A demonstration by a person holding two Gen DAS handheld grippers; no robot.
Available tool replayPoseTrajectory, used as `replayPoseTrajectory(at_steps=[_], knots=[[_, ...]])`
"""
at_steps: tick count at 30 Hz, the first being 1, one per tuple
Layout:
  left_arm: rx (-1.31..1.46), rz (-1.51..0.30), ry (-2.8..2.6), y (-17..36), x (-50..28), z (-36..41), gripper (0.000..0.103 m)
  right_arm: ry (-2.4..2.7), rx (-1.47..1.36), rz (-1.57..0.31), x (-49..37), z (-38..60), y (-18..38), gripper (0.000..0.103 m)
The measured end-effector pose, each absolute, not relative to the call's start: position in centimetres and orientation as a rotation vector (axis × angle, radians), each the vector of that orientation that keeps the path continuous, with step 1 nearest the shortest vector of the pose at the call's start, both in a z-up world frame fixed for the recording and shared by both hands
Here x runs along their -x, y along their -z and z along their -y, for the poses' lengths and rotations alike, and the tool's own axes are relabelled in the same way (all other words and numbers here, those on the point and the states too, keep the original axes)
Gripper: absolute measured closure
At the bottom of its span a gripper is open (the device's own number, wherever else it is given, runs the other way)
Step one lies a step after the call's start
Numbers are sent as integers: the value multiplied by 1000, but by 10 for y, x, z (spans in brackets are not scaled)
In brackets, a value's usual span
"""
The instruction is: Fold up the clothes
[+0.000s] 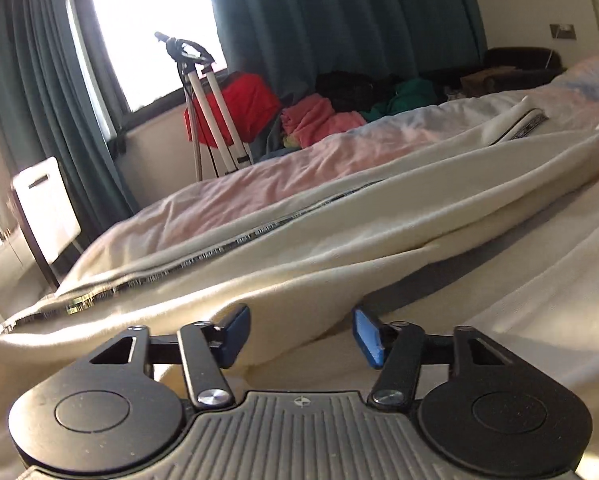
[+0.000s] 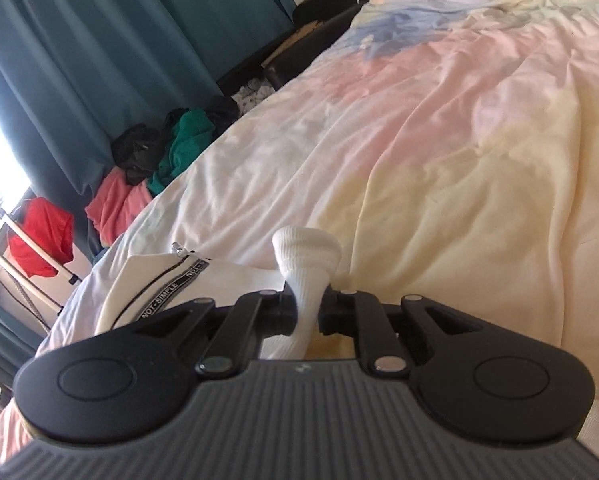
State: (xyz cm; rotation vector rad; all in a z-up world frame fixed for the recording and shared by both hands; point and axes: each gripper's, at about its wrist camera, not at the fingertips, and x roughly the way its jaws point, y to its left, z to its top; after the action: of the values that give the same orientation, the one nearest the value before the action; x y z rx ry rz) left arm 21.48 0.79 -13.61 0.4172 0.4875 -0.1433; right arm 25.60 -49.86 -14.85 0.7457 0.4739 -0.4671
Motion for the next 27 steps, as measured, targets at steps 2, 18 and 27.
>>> replayPoseTrajectory(at_steps=[2, 18, 27], knots=[[-430, -472, 175, 139, -222, -5, 48, 460, -764, -487, -262, 503, 143, 91], [-428, -648, 405, 119, -210, -10, 100, 470, -751, -490, -228, 504, 163, 84], [-310, -704, 381, 122, -201, -10, 65, 426, -627, -535, -212, 486, 131, 35]])
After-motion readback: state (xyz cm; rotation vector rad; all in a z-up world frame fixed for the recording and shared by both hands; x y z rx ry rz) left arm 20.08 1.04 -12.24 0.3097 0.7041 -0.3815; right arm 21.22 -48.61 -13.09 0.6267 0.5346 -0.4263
